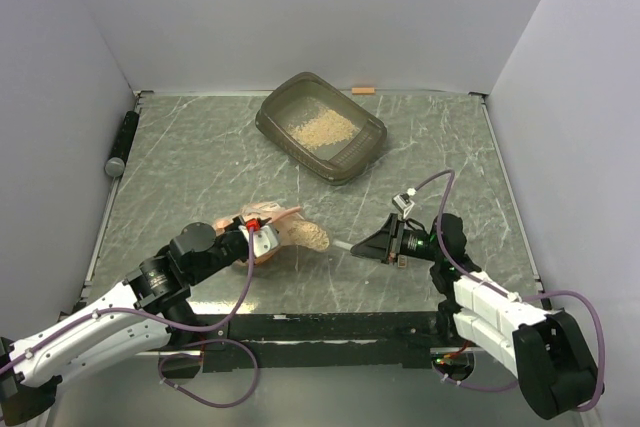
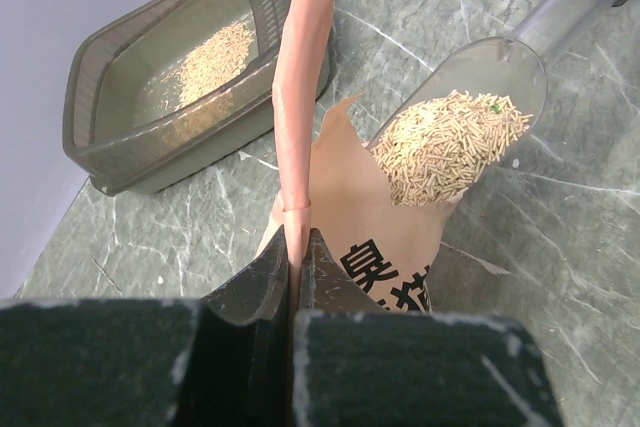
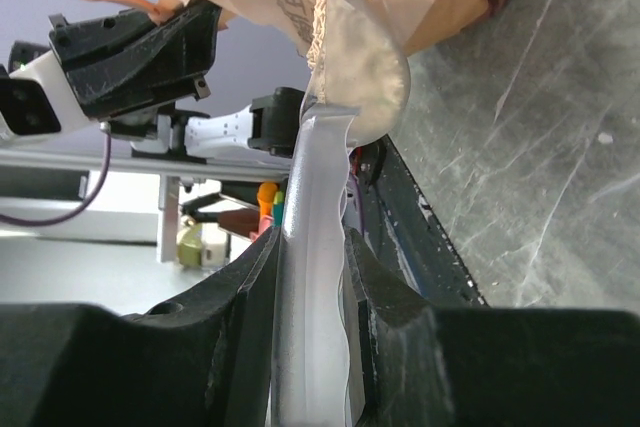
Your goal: Fill the litter box with clean litter
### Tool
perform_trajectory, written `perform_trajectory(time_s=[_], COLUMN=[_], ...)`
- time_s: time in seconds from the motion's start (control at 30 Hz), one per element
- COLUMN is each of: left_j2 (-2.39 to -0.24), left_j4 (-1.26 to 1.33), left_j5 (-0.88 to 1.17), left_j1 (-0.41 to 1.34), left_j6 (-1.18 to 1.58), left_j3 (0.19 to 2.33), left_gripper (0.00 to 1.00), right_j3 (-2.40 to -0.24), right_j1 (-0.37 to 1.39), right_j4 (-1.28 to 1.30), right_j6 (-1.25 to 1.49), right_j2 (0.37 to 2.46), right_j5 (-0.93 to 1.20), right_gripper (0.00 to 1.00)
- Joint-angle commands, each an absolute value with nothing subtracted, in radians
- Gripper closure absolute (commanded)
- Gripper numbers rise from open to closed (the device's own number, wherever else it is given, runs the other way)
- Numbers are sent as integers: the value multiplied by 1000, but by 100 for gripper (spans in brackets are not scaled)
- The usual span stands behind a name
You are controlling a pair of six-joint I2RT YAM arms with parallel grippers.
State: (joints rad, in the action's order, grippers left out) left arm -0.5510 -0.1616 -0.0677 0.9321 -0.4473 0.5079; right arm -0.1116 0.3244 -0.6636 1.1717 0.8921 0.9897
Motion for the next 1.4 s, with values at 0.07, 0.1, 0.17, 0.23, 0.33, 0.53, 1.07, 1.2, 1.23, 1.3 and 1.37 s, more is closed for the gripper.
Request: perform_trajectory(time_s=[0.07,0.1,0.17,0.23,0.33,0.53,1.07,1.2,1.23,1.3,1.37], left_j2=[-535,-535,-532,-534,-538,-543,-529,-535,-538,-543,-548], left_j4=[-74,-74,-74,-74,-75,-71,-57,-52,-51,-49,-49], left_j5=[-25,-22,-20,-17,-17,-26,-49,-86,-95,-103,-110], left_j1=[928,930,930,930,930,930,930,928,930,930,928], left_j6=[-430,-428,-430,-430,-426,-426,-431,-431,-428,-428,-426], left_j3=[514,514,514,515,517,517,512,515,515,517,518], left_gripper=[99,99,99,99,99,99,99,99,99,99,99], right_j3=[-92,-92,-97,-101,-112,-123,-167,-193,-201,-210,-225], right_j1=[318,319,319,319,319,314,296,296,296,296,296], right_j4=[-726,-721,-719,-709,-686,-648,-609,-588,-588,-584,-578], right_j6=[1276,1281,1292,1296,1302,1322,1370,1370,1373,1377,1376], right_j2=[858,848,839,824,802,761,713,716,713,716,718], right_j5=[966,962,960,959,951,934,871,871,867,865,856], right_gripper=[100,100,100,100,100,100,100,100,100,100,100])
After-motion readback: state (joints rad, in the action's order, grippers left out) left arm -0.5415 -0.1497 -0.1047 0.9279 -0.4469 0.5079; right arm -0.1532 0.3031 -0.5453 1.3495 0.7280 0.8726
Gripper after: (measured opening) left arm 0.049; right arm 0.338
